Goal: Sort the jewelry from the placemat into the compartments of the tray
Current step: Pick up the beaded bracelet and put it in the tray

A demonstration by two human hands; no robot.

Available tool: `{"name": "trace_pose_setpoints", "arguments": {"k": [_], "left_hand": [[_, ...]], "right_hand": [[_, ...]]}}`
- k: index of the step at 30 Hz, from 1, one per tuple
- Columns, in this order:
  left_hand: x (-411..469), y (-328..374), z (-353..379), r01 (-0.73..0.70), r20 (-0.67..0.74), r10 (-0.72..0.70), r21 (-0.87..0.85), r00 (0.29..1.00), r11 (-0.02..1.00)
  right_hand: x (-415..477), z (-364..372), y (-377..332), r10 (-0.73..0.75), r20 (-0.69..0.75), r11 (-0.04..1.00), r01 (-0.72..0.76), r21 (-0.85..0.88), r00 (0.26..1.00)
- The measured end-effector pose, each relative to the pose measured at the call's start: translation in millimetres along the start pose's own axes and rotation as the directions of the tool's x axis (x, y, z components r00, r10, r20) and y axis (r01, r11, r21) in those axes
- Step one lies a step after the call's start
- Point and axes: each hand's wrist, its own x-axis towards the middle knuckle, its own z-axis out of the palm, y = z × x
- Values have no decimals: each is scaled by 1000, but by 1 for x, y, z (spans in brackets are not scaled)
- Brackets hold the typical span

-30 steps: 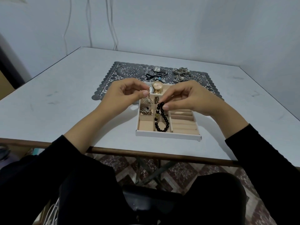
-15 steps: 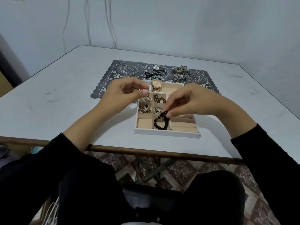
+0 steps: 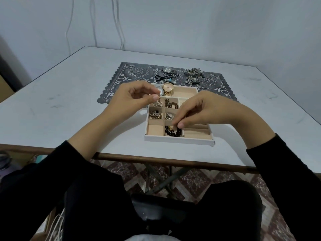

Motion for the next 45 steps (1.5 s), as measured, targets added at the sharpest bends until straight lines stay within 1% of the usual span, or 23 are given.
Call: {"name": "trace_pose_setpoints", "arguments": {"k": [2,6,10,14,18,23,25,27,29,30,32,33,35,36,37,38,40,42,45], "left_hand": [[0,0,0,-2,-2,2,5,1000,1000],[0,1,1,-6,0,6,15,1000,1000],[-1,0,1,-3,2,3,14,1000,1000],[-2,0,1,-2,6,2,25,1000,1000],[-2,1,2,1,12,-2,30,1000,1000],[-3,2,2,4,14,-4,25,1000,1000],[-4,3,2,1,15,-1,19,1000,1000],[-4,4,1,0,16,0,11,1000,1000],[-5,5,2,9,22,-9,6,1000,1000],[-5,5,2,12,28,-12,3,1000,1000],[-6,6,2,15,42,-15,-5,999,1000],[-6,7,3,16,48,-16,-8,999,1000],[-6,9,3,19,57,-19,-14,998,1000],[-6,9,3,20,63,-19,-20,998,1000],[-6,10,3,20,68,-18,-26,998,999],[-6,11,4,18,73,-16,-28,997,999],[-6,13,4,17,86,-15,-22,996,1000],[-7,15,5,15,108,-15,-7,994,1000],[-11,18,3,15,148,-16,4,989,1000]], "right_hand": [[-1,-1,2,8,-43,1000,-7,16,999],[-1,1,4,13,-54,999,-15,-30,998],[0,4,-1,7,-80,989,-19,-143,997],[0,6,-6,33,-88,955,-57,-290,996],[0,9,-8,58,-88,930,-86,-357,994],[0,15,-5,43,-88,932,-72,-356,995],[-3,12,-3,46,-106,956,-75,-283,993],[-7,7,2,37,-152,989,-58,-137,988],[-11,4,11,38,-266,999,-32,28,963],[-12,3,17,50,-342,995,-15,103,938],[-14,0,31,112,-496,975,0,220,861],[-15,-1,40,150,-569,970,-9,242,808],[-17,-4,58,198,-693,974,-62,216,693],[-17,-6,66,211,-733,977,-109,185,646],[-18,-5,73,219,-757,975,-172,143,615],[-19,-5,78,223,-766,966,-242,91,602],[-21,-1,84,221,-752,935,-355,-18,620],[-21,2,86,213,-729,895,-430,-122,651],[-21,4,87,250,-703,852,-496,-167,665]]}}
